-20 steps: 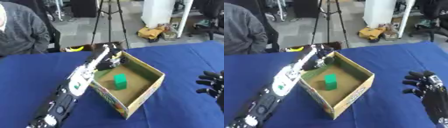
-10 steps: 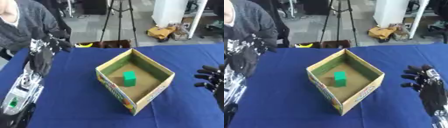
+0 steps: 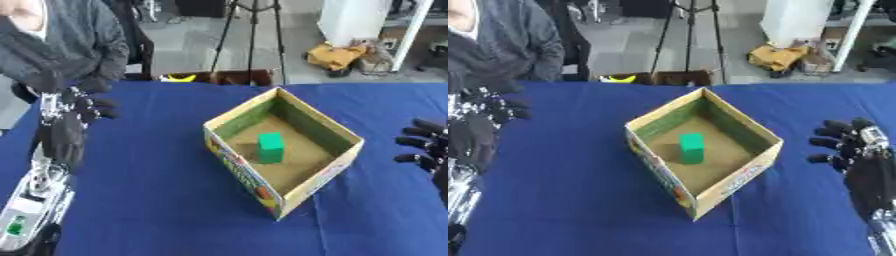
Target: Pick up objects on the table and place them in the box.
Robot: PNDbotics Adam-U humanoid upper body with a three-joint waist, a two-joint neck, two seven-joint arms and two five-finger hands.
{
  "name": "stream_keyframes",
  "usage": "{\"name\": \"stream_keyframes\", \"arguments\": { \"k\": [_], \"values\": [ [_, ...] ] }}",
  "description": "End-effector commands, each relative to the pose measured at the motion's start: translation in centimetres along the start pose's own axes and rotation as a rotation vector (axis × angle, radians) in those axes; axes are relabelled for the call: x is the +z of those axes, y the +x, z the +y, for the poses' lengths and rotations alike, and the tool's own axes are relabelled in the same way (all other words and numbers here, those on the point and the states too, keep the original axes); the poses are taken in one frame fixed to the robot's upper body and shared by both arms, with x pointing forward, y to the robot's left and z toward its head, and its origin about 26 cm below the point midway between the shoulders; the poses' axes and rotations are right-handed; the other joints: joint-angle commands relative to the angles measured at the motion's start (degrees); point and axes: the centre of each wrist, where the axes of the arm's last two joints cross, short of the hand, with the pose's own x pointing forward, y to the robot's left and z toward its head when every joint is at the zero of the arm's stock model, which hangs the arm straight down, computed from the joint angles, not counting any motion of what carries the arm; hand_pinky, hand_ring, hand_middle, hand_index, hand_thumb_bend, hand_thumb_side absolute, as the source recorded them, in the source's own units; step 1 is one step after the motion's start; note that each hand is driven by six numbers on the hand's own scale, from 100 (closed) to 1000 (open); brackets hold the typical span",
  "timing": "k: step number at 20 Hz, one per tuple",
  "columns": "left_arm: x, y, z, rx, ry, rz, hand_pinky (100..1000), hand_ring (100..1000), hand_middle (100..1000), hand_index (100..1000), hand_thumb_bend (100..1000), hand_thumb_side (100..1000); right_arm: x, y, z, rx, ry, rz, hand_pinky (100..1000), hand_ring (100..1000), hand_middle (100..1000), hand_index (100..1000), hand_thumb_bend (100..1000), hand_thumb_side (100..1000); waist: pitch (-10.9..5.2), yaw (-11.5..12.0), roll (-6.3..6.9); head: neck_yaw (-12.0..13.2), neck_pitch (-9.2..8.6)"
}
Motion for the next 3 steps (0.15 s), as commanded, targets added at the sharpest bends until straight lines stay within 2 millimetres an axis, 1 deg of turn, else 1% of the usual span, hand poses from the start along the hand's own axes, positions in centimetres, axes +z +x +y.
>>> {"name": "stream_keyframes", "arguments": {
  "k": [1, 3],
  "values": [
    [0.01, 0.17, 0.21, -0.009, 0.007, -0.002, 573, 587, 650, 745, 609, 1000, -0.27, 1.14, -0.5, 0.013, -0.009, -0.034, 571, 743, 705, 812, 100, 1000, -0.68, 0.35, -0.25, -0.38, 1.72],
    [0.33, -0.1, 0.07, -0.003, 0.008, 0.008, 572, 582, 644, 744, 605, 1000, -0.28, 1.12, -0.43, 0.012, -0.009, -0.034, 572, 744, 706, 812, 100, 1000, -0.63, 0.66, -0.29, -0.78, 2.22]
  ]
}}
